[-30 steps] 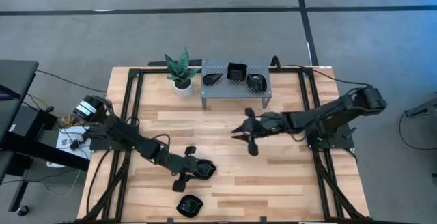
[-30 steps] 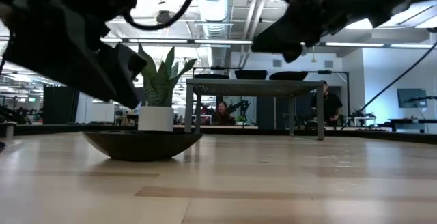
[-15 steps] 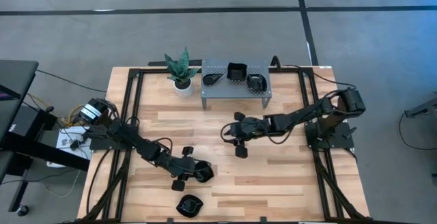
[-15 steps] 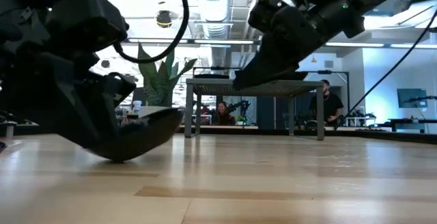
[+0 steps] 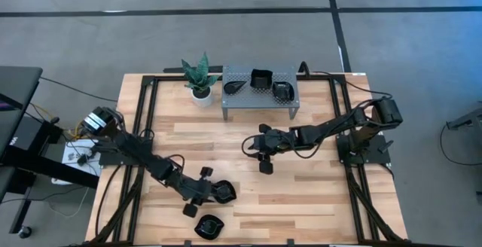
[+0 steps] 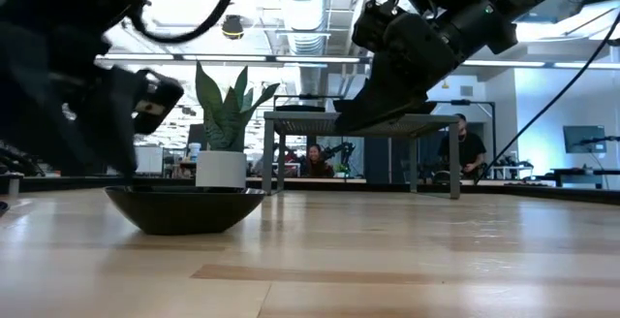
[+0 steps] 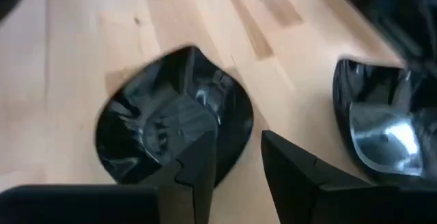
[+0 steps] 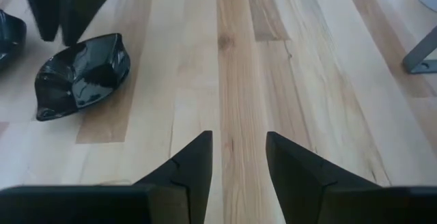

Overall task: Pick & Place Mini shaped plates
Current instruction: Stack the top leaf-shaped plate on top of the leaf-shaped plate on the shelf

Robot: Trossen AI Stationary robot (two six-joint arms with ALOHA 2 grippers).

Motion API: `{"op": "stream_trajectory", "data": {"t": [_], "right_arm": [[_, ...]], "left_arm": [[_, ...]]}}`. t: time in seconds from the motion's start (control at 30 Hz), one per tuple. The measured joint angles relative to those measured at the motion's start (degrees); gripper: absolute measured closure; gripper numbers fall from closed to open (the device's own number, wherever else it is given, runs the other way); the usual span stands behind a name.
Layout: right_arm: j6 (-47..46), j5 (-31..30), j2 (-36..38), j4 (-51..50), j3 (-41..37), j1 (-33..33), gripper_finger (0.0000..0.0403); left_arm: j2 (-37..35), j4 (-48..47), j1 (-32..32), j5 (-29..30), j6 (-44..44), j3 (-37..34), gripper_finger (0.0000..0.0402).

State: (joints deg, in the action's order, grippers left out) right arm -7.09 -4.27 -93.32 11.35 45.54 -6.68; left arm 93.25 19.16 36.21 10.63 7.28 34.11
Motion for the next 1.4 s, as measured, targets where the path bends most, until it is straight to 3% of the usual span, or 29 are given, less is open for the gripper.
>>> {"op": "stream_trajectory", "data": {"t": [0.4,0.5,0.67,0.73,1.07,1.4], "right_arm": [[-0.07,1.51,0.00,0.93,-0.02,0.00,0.0270],[-0.02,2.09,0.00,2.55,-0.02,0.00,0.0270],[0.13,6.87,0.00,5.56,-0.02,-0.04,0.0274],[0.13,8.90,0.00,6.21,-0.06,-0.04,0.0277],[14.66,16.65,-1.43,14.36,-0.02,-4.49,0.0284],[15.47,16.58,-5.00,14.35,3.32,-5.27,0.0284]], "left_arm": [[5.01,0.46,0.11,5.04,-4.03,-0.11,0.0295],[5.01,0.80,0.05,8.15,-6.57,-0.11,0.0317],[3.34,1.33,0.11,9.04,-8.58,-0.11,0.0389],[2.52,1.35,0.08,9.11,-8.72,-0.11,0.0393],[-3.27,1.41,-1.68,6.87,-14.42,-0.11,0.0394],[-4.02,3.05,-7.81,0.91,-24.26,-0.11,0.0395]]}}
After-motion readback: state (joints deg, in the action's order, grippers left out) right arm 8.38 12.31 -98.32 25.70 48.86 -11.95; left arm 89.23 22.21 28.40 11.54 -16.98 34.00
